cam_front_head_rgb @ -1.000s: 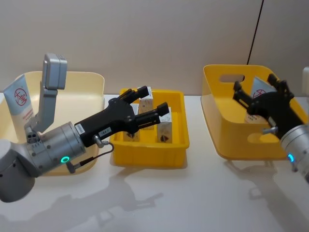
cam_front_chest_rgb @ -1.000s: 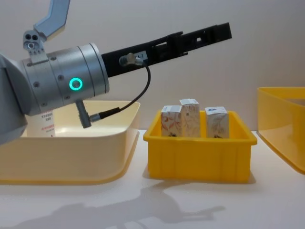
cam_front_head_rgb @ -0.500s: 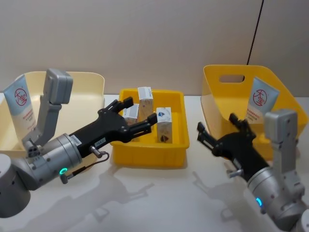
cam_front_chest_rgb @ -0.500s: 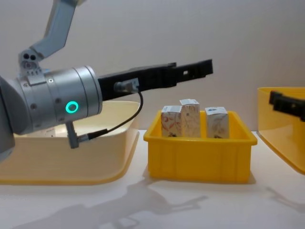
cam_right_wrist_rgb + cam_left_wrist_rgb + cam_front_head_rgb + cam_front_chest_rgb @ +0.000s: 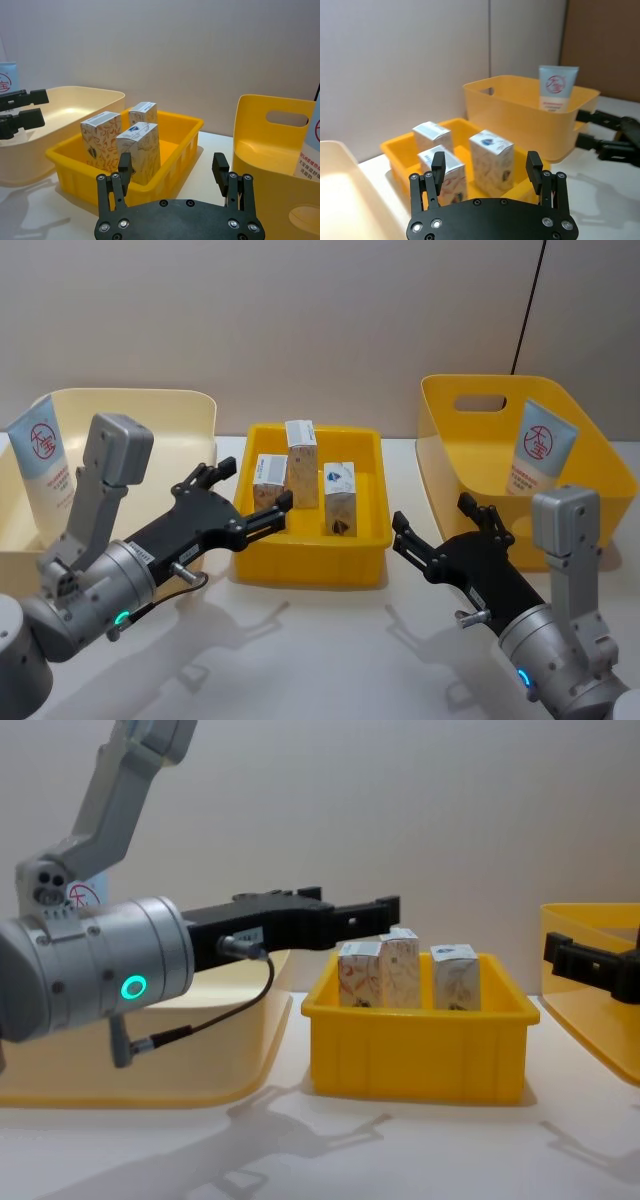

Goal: Bimanual collaborative sorting of washing and personal care products

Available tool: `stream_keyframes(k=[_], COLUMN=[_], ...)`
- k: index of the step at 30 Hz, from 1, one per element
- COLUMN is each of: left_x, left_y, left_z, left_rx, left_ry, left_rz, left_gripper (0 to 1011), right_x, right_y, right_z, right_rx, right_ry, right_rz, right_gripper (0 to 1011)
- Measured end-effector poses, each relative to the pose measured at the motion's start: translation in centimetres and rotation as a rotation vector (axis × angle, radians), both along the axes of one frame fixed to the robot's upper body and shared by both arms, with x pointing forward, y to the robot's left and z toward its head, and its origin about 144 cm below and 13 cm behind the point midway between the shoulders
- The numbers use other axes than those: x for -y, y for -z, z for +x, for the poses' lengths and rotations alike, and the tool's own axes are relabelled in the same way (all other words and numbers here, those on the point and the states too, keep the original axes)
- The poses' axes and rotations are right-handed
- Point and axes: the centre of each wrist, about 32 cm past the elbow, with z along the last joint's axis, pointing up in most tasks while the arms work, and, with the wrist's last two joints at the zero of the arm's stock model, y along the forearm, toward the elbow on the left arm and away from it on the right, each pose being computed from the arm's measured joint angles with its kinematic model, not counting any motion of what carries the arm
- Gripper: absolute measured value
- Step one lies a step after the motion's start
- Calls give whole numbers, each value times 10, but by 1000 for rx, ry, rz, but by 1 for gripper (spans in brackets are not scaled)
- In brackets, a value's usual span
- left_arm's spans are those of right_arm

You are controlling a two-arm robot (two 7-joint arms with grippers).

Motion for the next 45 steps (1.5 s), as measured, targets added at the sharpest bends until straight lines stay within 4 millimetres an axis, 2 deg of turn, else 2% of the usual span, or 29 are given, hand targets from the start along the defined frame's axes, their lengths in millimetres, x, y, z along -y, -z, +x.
stream_keyframes(k=[29, 45], left_x=[-5, -6], left_y=[22, 23], left_z=[-41, -45], left_rx=[123, 139], left_ry=[-370, -402], left_rz=[179, 192], left_gripper=[1003, 1003], right_x=[1, -2], right_y=[0, -4], right_z=[0, 14], right_rx=[-1, -18], right_ry=[-6, -79], right_rz=[2, 12], right_gripper=[1001, 1001])
